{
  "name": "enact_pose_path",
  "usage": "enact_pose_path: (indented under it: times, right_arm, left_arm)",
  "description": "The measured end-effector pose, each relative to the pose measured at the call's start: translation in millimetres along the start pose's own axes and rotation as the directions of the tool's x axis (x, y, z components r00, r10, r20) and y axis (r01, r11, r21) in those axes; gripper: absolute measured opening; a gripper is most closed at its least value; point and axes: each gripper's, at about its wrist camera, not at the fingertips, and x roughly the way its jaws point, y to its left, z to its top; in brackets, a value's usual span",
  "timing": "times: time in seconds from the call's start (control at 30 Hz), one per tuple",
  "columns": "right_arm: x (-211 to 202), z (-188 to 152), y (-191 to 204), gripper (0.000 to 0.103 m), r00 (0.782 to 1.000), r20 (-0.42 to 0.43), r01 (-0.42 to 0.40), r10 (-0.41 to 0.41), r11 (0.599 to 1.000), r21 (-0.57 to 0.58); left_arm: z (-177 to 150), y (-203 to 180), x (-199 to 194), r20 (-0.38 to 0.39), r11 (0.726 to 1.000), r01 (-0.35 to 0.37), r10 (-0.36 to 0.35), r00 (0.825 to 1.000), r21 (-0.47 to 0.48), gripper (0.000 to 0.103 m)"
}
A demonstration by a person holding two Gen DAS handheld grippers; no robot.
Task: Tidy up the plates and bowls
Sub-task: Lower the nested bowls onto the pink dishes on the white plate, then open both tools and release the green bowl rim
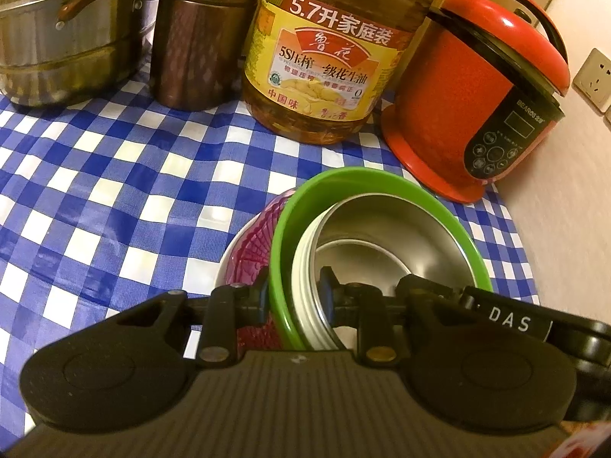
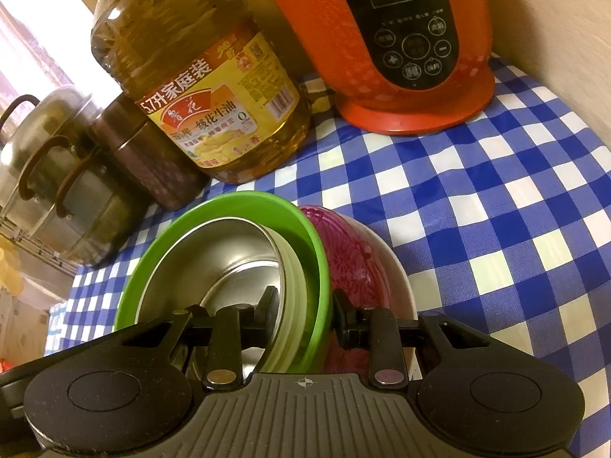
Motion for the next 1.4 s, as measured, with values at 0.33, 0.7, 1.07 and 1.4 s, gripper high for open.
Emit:
enact_pose_path:
  times: [0.33,0.7,1.07,1.4]
  right_arm:
    - [-11.4,4.6,7.8,0.047,0.999,0.051,-0.016,0.018,0.999,-0.042]
    - [-29.4,1.7,9.5,0.050,0.998,0.054,-0.016,0.018,0.999,-0.047]
    - [-53.9,-5.2,12.9,0.051,0.998,0.060,-0.023,0.025,0.999,-0.041]
    - [-73.7,-11.5,20.1,0.051,0.998,0.060,-0.025,0.028,0.998,-0.054]
  left_arm:
    - [1.8,-0.7,-7.7,0.017,1.000,-0.002,0.002,1.000,0.002,0.025]
    - [1.6,-6.8,-32.3,0.053,1.000,-0.008,0.007,0.999,0.015,0.034]
    - [-5.7,-10.3,-61.1,0.075,1.000,-0.012,0.010,0.997,0.027,0.044]
    - [-13.6,-12.2,-83.1,0.094,0.999,-0.028,0.025,0.995,0.035,0.062]
